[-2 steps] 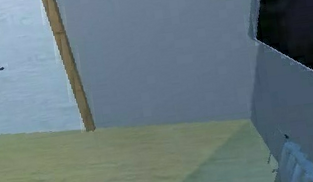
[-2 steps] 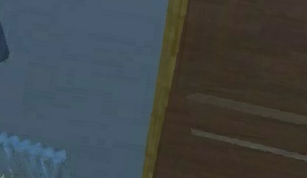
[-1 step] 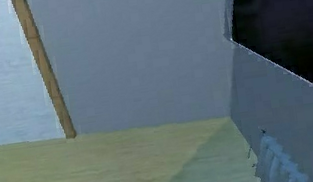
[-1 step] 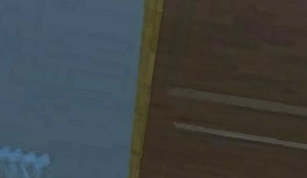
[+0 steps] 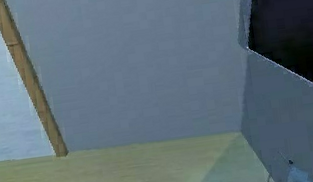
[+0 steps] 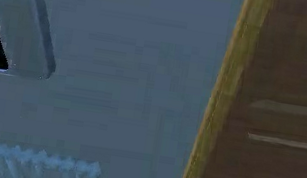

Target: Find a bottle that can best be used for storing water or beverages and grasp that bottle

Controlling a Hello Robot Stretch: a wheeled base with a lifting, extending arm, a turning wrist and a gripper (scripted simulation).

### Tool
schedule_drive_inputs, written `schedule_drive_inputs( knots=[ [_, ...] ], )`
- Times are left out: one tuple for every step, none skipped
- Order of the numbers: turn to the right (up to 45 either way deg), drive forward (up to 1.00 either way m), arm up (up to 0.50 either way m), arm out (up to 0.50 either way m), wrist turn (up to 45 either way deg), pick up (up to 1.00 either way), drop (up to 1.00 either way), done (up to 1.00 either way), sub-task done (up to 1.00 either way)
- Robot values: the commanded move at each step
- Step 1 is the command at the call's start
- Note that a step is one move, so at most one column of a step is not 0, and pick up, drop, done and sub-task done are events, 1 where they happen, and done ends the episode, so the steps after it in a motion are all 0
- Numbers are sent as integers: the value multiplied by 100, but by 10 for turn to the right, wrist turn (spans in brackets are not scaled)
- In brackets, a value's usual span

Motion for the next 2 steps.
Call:
schedule_drive_inputs(
  knots=[
    [-450,0,0,0,0,0,0,0,0],
    [-60,0,0,0,0,0,0,0,0]
  ],
)
